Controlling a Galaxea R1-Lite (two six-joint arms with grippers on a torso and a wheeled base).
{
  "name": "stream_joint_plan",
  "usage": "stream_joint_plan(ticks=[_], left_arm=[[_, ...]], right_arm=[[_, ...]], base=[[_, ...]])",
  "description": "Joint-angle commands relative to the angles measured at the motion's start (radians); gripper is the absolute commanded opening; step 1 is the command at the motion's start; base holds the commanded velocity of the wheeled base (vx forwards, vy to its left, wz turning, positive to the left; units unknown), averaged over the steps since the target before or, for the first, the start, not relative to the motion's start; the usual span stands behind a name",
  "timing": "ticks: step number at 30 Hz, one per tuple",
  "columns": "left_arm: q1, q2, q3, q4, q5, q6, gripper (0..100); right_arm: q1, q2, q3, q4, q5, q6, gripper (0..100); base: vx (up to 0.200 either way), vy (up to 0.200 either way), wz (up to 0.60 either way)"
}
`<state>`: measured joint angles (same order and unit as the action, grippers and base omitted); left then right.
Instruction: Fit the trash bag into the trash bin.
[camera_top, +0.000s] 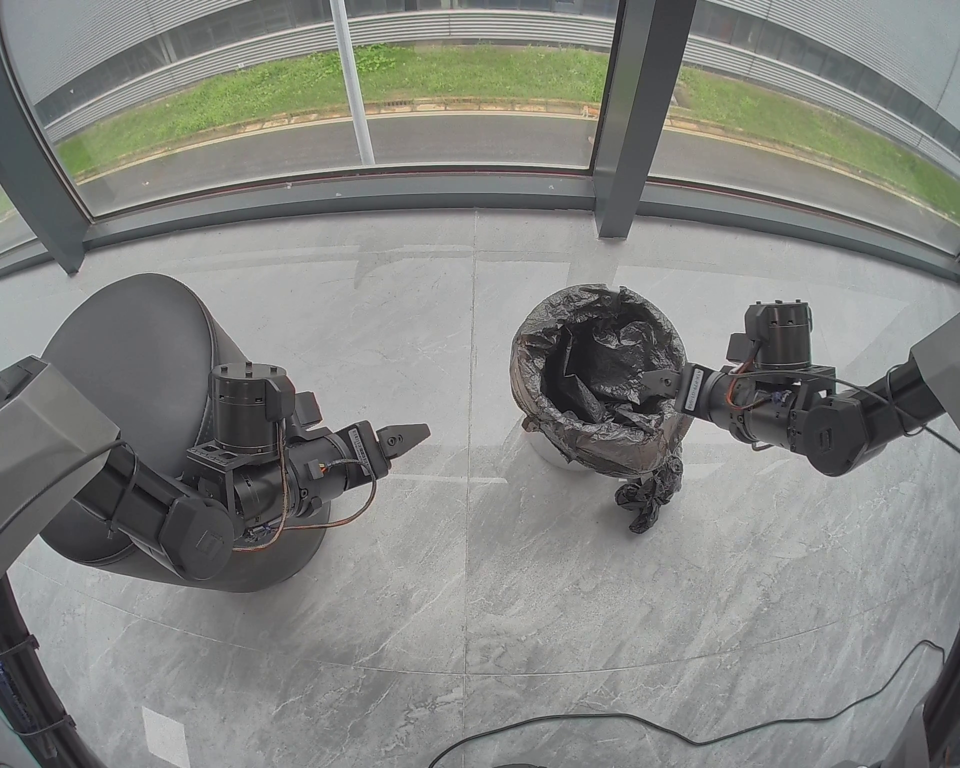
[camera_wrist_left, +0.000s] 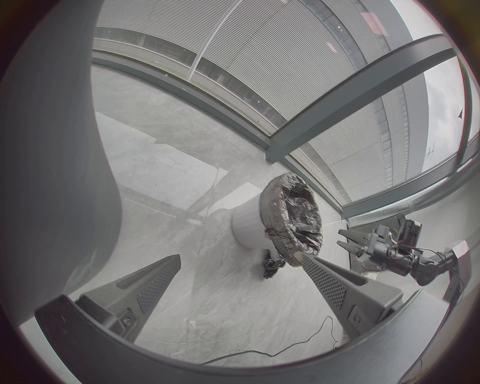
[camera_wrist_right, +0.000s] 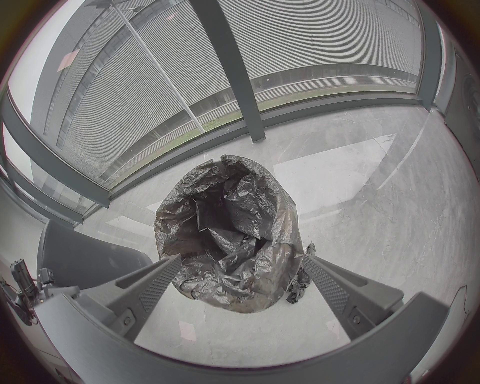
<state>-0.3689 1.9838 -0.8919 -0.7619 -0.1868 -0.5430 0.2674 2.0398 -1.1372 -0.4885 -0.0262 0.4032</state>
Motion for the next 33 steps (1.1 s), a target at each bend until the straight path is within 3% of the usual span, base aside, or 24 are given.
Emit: stream_joint_plan(ticks=[1, 17, 33], left_arm=[[-0.002, 0.004, -0.001, 0.000, 0.012, 0.003, 100], [-0.008, 0.007, 0.002, 0.000, 0.013, 0.024, 100], [-0.008, 0.026, -0.005, -0.004, 0.027, 0.024, 100]], right_arm=[[-0.027, -0.024, 0.045, -0.015, 0.009, 0.002, 100], [-0.025, 0.046, 0.039, -0.051, 0.015, 0.005, 100], [-0.025, 0.102, 0.039, -0.055, 0.009, 0.006, 100]], base=[[0.000, -0.200, 0.00], [0.000, -0.200, 0.00], [0.013, 0.000, 0.00]])
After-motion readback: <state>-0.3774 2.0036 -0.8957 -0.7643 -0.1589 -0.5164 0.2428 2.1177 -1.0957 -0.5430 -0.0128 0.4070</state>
